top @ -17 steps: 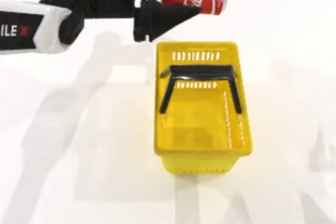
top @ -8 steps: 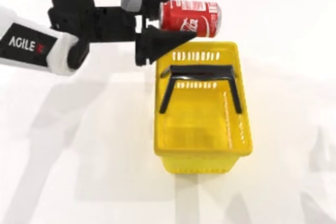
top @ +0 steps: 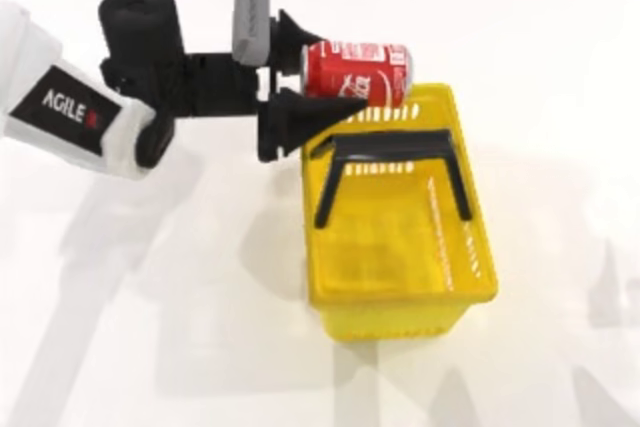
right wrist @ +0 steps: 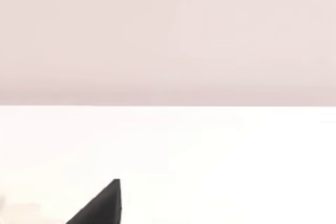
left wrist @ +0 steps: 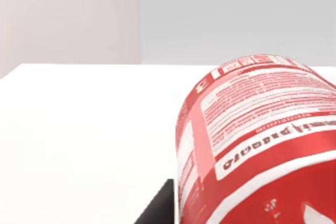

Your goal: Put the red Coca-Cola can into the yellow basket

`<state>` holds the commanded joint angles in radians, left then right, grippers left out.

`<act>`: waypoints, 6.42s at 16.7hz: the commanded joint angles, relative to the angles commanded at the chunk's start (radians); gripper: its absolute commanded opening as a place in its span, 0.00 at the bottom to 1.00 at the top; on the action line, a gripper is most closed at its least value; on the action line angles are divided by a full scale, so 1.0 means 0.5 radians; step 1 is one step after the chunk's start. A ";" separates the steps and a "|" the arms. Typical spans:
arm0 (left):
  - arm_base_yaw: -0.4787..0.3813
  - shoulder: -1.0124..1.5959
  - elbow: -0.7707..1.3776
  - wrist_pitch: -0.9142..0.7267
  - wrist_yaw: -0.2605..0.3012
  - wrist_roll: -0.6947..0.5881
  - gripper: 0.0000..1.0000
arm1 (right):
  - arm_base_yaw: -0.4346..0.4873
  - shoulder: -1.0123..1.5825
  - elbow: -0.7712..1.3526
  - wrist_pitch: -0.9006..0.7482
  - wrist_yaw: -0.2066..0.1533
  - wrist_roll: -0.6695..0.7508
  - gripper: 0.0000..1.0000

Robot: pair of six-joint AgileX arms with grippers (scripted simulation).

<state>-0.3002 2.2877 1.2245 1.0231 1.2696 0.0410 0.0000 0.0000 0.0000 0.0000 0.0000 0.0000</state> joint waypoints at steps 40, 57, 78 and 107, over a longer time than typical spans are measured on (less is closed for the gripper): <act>0.476 -2.736 -1.122 -1.114 -1.500 -0.332 1.00 | 0.807 2.597 2.502 -1.862 -0.002 -1.220 1.00; 0.640 -4.575 -2.449 -2.046 -2.539 -0.082 1.00 | 1.357 4.438 4.369 -3.072 0.007 -2.055 1.00; 0.640 -4.575 -2.449 -2.046 -2.539 -0.082 1.00 | 1.359 4.404 4.153 -2.890 0.006 -2.054 0.32; 0.640 -4.575 -2.449 -2.046 -2.539 -0.082 1.00 | 1.359 4.404 4.153 -2.890 0.006 -2.054 0.00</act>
<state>0.0200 0.0000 0.0000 0.0000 0.0000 0.0000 0.6793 2.2020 2.0764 -1.4452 0.0032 -1.0270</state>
